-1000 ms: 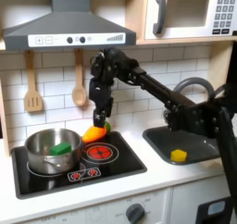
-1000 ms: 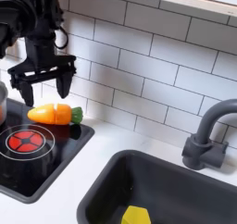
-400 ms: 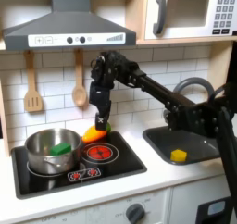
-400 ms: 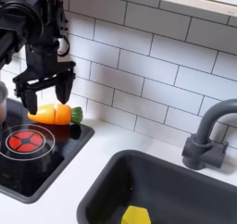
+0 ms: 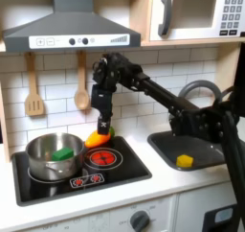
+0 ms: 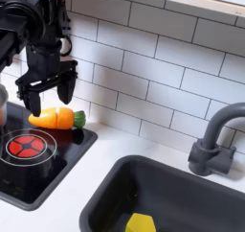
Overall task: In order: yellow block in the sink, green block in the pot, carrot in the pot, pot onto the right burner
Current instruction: 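Put the carrot in the pot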
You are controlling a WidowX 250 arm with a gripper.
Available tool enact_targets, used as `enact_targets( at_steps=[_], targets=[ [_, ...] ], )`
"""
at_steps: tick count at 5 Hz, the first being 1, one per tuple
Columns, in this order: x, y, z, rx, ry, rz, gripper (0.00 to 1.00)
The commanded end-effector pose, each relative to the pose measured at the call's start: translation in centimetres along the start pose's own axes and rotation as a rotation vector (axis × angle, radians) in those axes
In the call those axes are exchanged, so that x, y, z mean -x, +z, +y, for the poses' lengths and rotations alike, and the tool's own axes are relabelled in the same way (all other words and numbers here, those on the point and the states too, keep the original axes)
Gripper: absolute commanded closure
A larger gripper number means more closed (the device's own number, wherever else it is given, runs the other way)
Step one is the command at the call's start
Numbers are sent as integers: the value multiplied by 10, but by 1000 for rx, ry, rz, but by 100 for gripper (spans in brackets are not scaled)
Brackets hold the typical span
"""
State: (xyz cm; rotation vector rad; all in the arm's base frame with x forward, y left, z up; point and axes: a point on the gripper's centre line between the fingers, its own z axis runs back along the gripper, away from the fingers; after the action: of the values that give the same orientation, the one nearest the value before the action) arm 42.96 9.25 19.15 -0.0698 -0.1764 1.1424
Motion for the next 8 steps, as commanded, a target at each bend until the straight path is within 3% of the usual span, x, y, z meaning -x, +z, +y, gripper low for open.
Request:
enact_targets(
  at_steps=[1, 3, 5, 8],
  targets=[
    [-7, -9, -4, 2, 24, -14, 0],
    [-6, -12, -6, 4, 31, -29, 0],
    [-9, -27, 1, -24, 65, -35, 0],
    [-14, -27, -6, 13, 103, -56, 0]
  ],
)
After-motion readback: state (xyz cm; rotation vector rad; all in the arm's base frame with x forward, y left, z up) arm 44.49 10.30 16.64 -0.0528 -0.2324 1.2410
